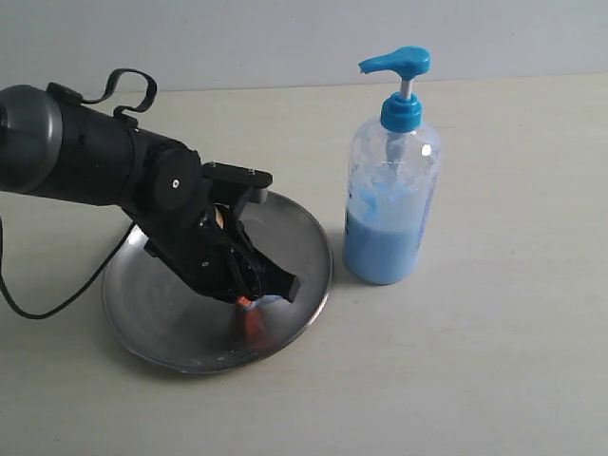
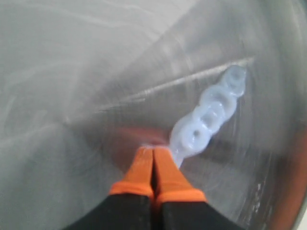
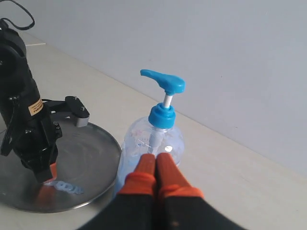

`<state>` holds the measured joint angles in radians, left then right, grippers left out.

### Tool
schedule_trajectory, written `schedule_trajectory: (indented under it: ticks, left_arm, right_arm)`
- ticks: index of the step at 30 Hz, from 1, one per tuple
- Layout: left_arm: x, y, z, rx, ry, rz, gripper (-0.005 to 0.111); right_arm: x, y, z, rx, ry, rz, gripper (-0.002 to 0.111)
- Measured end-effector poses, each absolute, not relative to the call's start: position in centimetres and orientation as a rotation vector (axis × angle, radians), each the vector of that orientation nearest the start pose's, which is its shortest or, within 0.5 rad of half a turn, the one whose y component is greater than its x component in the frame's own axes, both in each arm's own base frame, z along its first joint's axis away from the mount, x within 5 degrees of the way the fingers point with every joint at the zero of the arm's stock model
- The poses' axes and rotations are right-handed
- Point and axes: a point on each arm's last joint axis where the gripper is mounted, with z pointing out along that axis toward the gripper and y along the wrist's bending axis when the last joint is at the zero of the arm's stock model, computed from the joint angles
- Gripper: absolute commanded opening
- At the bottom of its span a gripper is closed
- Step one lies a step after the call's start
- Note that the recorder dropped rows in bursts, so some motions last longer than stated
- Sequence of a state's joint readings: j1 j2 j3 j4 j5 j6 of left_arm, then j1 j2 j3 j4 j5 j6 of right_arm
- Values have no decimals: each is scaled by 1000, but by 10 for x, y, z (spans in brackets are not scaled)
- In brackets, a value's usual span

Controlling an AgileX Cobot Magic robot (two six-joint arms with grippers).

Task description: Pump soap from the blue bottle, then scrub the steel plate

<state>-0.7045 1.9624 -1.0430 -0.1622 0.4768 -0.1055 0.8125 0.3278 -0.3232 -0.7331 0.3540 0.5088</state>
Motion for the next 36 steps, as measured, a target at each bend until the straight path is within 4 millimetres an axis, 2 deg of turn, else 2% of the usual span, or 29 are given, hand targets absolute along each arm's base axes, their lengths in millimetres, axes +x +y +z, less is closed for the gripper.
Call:
schedule_trajectory:
  ticks: [10, 26, 36]
  left_arm:
    - [268, -238, 109, 599, 2824, -332, 0]
    - [268, -246, 106, 593, 2803, -447, 0]
    - [286, -262, 103, 585, 2780, -474, 0]
  right_arm:
    - [70, 44, 277, -693, 1615, 247, 0]
    - [70, 44, 277, -693, 1615, 247, 0]
    - [70, 44, 277, -693, 1615, 247, 0]
